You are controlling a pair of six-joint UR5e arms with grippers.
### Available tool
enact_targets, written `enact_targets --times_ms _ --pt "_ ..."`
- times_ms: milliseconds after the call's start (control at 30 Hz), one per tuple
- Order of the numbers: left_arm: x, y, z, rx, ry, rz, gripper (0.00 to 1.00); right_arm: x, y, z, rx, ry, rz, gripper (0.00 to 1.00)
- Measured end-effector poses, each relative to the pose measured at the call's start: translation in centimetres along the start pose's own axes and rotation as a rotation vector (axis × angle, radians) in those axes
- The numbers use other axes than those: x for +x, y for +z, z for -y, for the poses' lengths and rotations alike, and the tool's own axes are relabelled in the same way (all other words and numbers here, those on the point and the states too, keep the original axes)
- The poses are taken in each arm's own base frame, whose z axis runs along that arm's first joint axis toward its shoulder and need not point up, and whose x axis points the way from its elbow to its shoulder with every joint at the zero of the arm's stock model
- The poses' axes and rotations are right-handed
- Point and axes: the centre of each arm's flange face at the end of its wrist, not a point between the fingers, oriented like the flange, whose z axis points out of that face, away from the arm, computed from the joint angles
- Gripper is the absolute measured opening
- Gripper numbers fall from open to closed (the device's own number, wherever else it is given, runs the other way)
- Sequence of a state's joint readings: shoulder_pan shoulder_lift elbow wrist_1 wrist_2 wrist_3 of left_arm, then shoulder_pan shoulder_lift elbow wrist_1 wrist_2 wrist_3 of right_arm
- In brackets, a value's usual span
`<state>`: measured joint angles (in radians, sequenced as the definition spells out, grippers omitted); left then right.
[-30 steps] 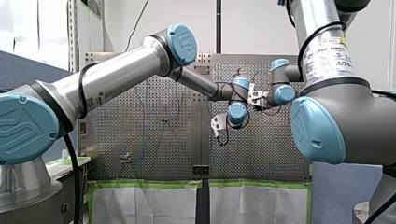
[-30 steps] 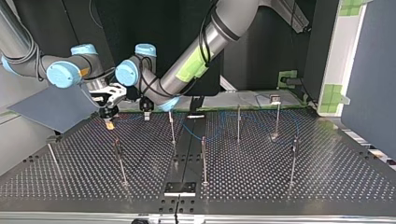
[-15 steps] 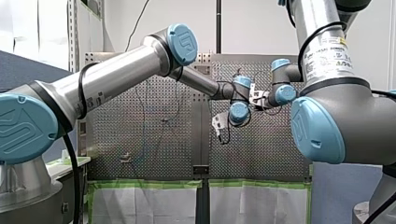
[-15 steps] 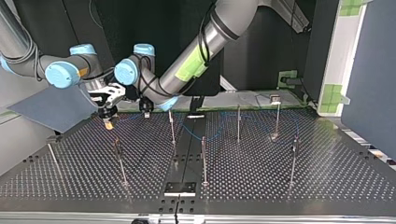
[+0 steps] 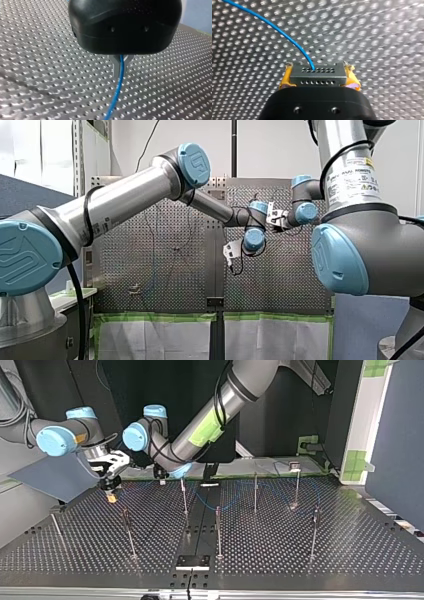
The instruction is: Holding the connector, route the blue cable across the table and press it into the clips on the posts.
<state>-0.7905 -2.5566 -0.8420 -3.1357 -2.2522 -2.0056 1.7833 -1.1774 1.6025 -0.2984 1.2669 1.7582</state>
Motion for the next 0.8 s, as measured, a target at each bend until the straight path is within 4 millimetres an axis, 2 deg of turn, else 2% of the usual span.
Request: enact_targets --times_ms 267,467,633,800 --pt "-4.9 -1.7 0.6 -0.009 -0.01 0.012 0.02 5.1 -1.4 1.6 0.052 0.024 -0.06 0.0" --pt "-5.8 -2.3 0.8 -0.008 -0.009 0.011 0.02 8.5 -2.8 2.6 0.075 0.028 -0.097 0.0" --pt "-7.3 -3.1 1.2 -0.01 -0.018 0.026 0.02 10.3 -3.9 3.4 0.088 0.021 -0.116 0.0" --pt "-9.3 -4.0 1.7 -0.01 -0.036 0.05 0.02 10.8 -4.3 3.6 0.091 0.021 -0.115 0.0"
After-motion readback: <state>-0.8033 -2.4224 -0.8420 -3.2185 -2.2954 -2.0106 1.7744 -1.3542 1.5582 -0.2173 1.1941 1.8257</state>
